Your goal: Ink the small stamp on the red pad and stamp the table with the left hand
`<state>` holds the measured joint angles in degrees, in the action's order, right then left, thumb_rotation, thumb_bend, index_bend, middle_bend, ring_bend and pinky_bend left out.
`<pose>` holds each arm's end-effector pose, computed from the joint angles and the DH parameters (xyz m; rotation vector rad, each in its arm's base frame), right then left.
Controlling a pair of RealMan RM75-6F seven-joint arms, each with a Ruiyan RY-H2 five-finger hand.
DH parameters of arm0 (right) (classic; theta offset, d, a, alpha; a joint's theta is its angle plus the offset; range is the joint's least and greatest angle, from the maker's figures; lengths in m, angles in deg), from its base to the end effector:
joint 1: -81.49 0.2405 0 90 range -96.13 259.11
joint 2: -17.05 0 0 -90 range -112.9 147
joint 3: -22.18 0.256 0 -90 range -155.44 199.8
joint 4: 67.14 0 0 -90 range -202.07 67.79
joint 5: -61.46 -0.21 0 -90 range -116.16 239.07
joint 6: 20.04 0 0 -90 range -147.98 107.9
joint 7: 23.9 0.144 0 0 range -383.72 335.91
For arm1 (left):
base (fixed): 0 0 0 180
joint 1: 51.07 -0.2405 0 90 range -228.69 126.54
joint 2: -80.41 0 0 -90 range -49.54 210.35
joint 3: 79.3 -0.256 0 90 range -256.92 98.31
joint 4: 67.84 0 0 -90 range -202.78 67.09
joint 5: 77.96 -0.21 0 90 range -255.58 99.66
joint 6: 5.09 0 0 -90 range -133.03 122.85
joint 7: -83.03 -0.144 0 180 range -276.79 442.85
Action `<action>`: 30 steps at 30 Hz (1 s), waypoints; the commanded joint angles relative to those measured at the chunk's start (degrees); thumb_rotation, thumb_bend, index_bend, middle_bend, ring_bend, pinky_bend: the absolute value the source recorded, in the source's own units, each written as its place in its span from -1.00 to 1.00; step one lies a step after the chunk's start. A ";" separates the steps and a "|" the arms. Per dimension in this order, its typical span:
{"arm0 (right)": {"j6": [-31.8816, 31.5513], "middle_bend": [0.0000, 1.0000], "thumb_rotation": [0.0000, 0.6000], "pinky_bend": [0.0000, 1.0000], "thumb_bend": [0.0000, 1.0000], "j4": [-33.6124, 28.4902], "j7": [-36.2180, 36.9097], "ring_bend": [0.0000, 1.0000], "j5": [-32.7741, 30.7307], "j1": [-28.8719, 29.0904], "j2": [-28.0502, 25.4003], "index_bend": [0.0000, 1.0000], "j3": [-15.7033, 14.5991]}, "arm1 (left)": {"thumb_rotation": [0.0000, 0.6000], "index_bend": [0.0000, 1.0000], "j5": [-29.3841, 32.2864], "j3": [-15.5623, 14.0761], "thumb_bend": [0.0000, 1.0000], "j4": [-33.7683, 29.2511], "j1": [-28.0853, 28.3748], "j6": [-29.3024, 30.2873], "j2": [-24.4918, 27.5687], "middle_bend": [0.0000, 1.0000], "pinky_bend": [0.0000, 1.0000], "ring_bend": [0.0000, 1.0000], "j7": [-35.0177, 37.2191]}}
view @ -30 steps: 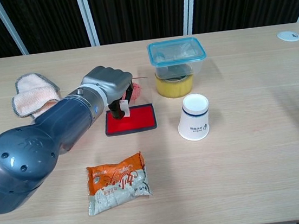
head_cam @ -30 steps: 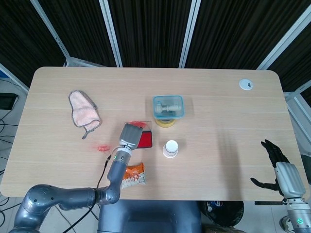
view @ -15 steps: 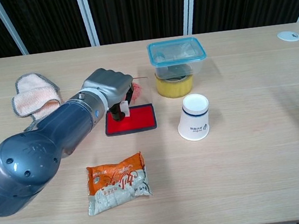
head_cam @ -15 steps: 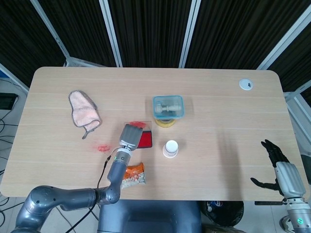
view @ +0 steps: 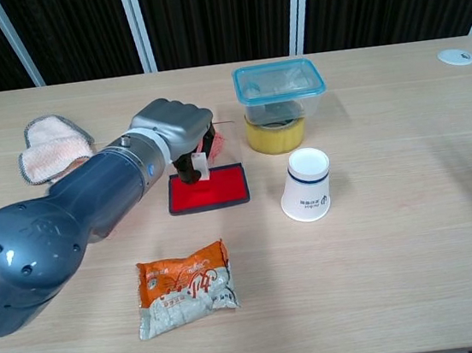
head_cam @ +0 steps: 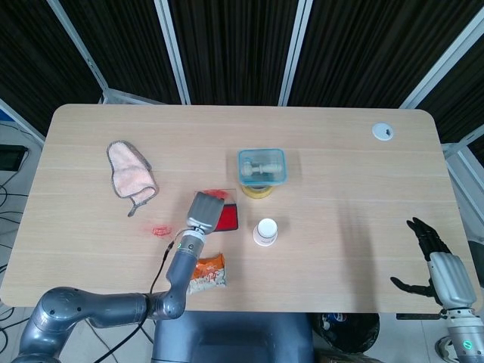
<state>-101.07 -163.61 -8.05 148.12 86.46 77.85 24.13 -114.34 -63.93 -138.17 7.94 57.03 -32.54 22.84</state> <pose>-0.3043 -0.1768 0.1585 1.3268 -1.1900 1.0718 -0.0576 0.3540 -0.1162 -1.8863 -0.6600 -0.5777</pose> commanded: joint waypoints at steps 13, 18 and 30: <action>-0.26 -1.00 1.00 -0.63 -0.65 0.19 -1.12 -1.00 0.23 -0.07 0.39 -1.00 -0.09 | 1.00 0.49 -0.54 -3.33 0.01 -16.01 -5.86 8.90 11.35 0.54 0.29 0.18 -1.68; -0.29 -1.00 1.00 -0.63 -0.65 0.16 -1.27 -1.00 0.24 -0.07 0.44 -1.00 -0.09 | 1.00 0.49 -0.91 -5.71 0.01 -16.74 -8.78 9.30 13.61 0.53 0.29 0.18 0.90; -0.34 -1.00 1.00 -0.63 -0.65 0.13 -1.43 -1.00 0.20 -0.09 0.49 -1.00 -0.06 | 1.00 0.46 -2.87 -9.43 0.01 -13.96 -11.64 7.28 13.38 0.49 0.23 0.14 4.48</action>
<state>-101.41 -163.48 -9.48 148.32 86.38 78.34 24.08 -117.05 -73.09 -152.44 -3.48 64.55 -18.93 27.09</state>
